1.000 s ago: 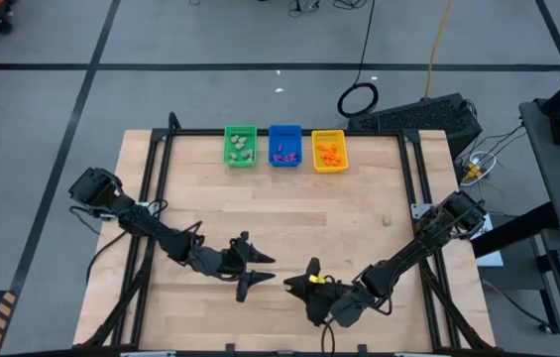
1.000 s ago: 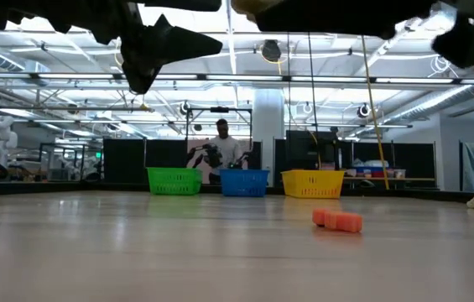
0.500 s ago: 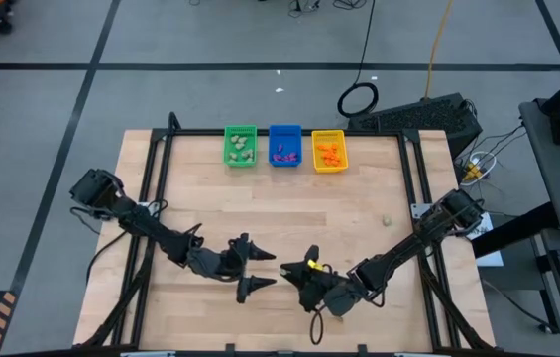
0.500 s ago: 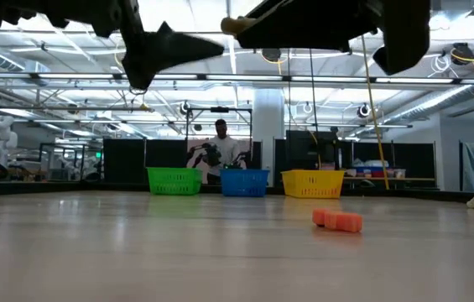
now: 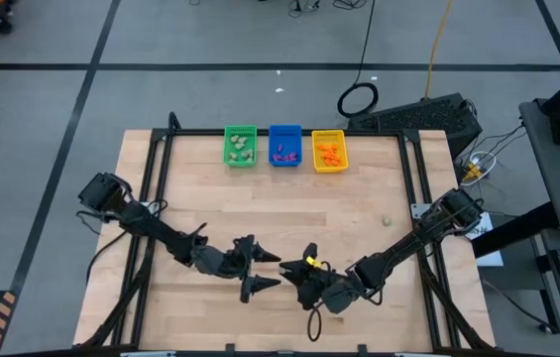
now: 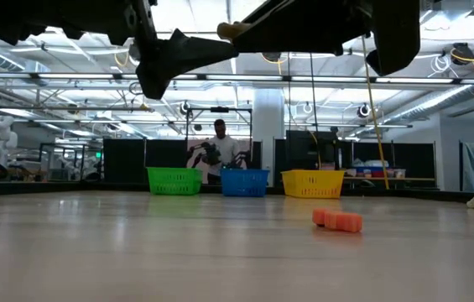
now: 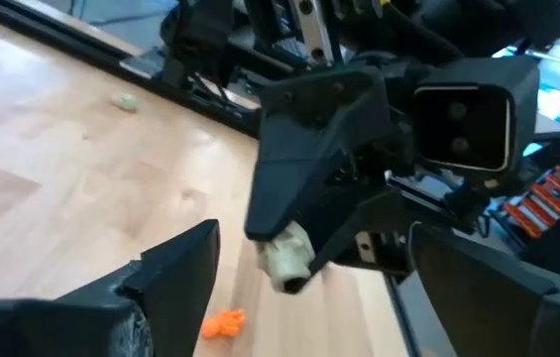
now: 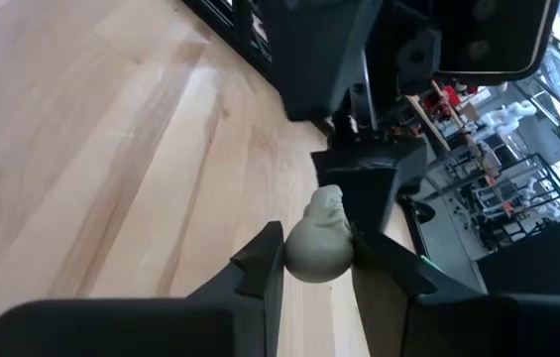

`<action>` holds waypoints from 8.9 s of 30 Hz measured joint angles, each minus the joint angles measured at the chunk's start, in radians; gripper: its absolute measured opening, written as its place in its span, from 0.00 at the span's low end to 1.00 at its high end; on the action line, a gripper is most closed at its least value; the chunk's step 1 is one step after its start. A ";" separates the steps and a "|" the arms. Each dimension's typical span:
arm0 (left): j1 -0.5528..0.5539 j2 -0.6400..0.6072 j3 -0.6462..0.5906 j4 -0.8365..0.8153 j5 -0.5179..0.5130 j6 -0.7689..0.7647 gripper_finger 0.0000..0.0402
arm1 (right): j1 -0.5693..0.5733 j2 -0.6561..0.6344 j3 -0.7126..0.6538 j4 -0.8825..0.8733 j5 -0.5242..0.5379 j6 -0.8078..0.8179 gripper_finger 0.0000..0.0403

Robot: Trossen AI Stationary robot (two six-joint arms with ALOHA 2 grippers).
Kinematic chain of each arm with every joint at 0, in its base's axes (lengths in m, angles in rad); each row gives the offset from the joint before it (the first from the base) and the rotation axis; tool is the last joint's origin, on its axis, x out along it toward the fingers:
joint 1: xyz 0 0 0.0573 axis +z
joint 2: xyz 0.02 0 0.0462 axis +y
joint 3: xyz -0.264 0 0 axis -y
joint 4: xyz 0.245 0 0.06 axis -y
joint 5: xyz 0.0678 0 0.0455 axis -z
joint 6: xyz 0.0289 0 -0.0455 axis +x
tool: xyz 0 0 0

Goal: Sort Halloween decoration
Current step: Put the gray skull toy into the green bin

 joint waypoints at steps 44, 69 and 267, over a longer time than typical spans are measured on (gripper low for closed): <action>0.039 0.000 0.000 -0.026 0.033 0.007 0.33 | -0.030 0.000 0.000 0.024 -0.003 0.015 0.20; 0.039 0.000 -0.001 -0.020 0.074 0.033 0.17 | -0.030 0.000 0.000 0.042 0.000 0.015 0.31; 0.342 -0.429 -0.026 -0.685 0.040 0.318 0.62 | -0.423 -0.573 -0.499 -1.237 -0.545 1.787 0.17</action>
